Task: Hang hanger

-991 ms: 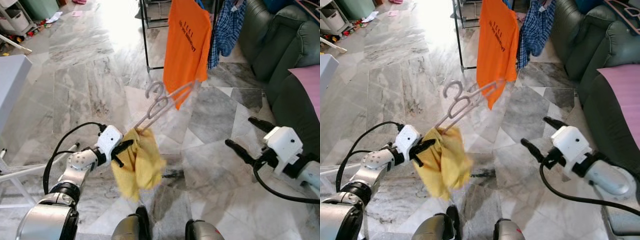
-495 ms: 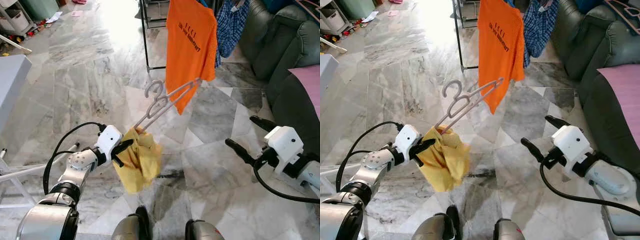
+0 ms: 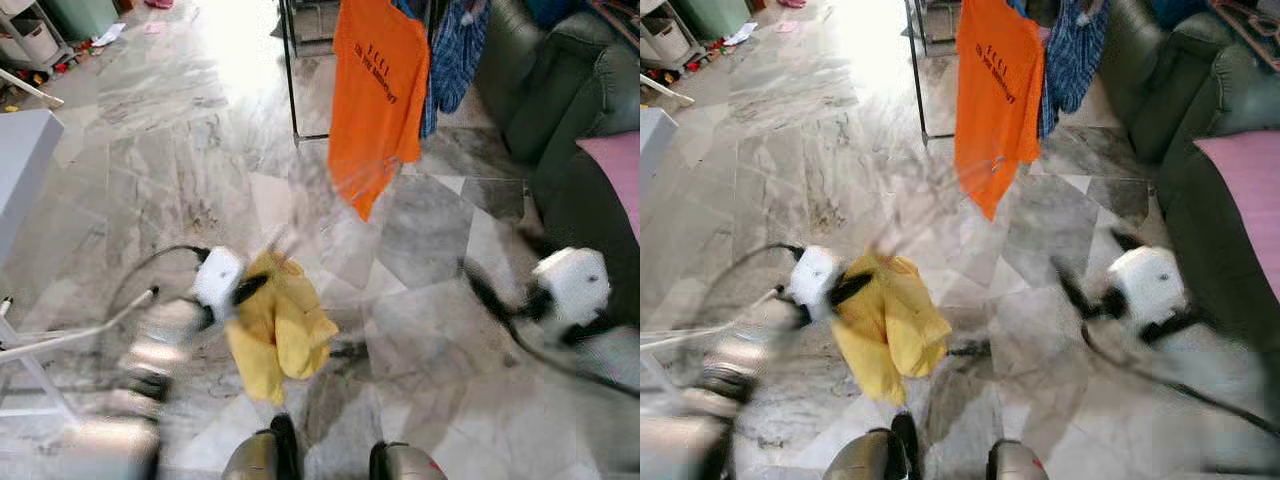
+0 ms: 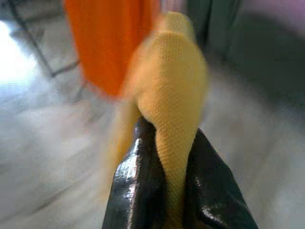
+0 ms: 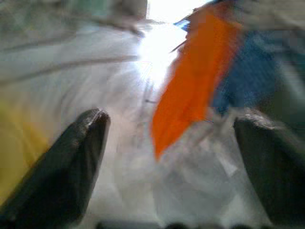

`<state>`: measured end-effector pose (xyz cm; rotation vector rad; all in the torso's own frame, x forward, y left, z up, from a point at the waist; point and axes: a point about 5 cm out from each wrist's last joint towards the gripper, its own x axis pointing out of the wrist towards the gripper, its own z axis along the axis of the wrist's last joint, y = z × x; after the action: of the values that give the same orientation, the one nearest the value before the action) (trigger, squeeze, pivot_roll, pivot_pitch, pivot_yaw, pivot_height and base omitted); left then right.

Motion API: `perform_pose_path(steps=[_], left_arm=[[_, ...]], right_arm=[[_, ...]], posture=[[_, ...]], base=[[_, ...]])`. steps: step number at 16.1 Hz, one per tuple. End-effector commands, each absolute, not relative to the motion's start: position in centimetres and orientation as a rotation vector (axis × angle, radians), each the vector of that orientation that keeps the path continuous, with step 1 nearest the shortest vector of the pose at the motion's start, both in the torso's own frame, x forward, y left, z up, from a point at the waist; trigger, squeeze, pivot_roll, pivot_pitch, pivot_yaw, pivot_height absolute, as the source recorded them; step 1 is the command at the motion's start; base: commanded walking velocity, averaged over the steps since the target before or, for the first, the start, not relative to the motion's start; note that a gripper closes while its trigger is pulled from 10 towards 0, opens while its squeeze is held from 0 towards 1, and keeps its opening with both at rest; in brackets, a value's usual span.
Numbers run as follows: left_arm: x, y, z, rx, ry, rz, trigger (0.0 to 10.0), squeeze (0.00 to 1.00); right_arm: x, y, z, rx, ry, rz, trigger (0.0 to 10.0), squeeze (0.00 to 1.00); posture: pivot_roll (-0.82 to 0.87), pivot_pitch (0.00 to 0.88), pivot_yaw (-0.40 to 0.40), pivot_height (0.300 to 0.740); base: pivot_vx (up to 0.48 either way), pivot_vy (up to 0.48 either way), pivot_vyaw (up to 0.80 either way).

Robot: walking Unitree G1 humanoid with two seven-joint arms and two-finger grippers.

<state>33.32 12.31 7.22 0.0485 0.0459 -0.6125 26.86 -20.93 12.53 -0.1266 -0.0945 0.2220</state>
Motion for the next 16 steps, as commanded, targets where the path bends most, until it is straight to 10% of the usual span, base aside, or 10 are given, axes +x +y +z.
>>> perform_pose_path(steps=[1,5,6,10,11,13,15,16], left_arm=[[33.8,10.6,8.8,-0.029,-0.054,-0.569,0.0,0.00],[34.3,10.8,9.3,-0.030,-0.060,-0.522,0.0,0.00],[34.4,11.2,9.3,-0.009,-0.053,-0.480,2.7,0.00],[34.1,12.9,7.8,0.099,0.025,-0.391,1.7,0.00],[33.4,13.8,6.2,0.132,0.107,-0.361,4.5,0.00],[32.0,14.9,3.7,0.167,0.235,-0.310,4.9,0.00],[29.9,16.2,0.7,0.183,0.395,-0.235,10.0,0.00],[29.1,16.5,-0.2,0.188,0.442,-0.212,10.0,0.00]], right_arm=[[26.8,-19.2,9.3,-0.034,0.021,0.123,10.0,1.00],[27.5,-19.4,10.4,-0.050,-0.022,0.096,10.0,1.00],[27.8,-19.4,10.3,-0.055,-0.032,0.065,10.0,1.00],[28.4,-19.5,9.3,-0.097,-0.003,0.016,10.0,1.00],[28.6,-19.3,8.5,-0.085,0.029,0.004,10.0,0.51],[28.9,-19.0,7.0,-0.066,0.082,-0.004,10.0,0.00],[28.9,-18.8,4.7,-0.027,0.179,-0.028,10.0,0.00],[28.7,-18.9,3.5,0.018,0.242,-0.056,10.0,0.00]], posture=[[-0.19,0.203,0.108,0.740],[-0.20,0.198,0.107,0.740],[-0.20,0.197,0.108,0.740],[-0.19,0.190,0.104,0.740],[-0.19,0.187,0.097,0.740],[-0.18,0.181,0.088,0.740],[-0.19,0.175,0.082,0.740],[-0.18,0.170,0.078,0.740]], base=[[0.000,0.000,0.00],[0.000,0.000,0.00],[0.000,0.000,0.00],[0.000,0.000,0.00],[0.000,0.000,0.00],[0.000,0.000,0.00],[0.000,0.000,0.00],[0.000,0.000,0.00]])
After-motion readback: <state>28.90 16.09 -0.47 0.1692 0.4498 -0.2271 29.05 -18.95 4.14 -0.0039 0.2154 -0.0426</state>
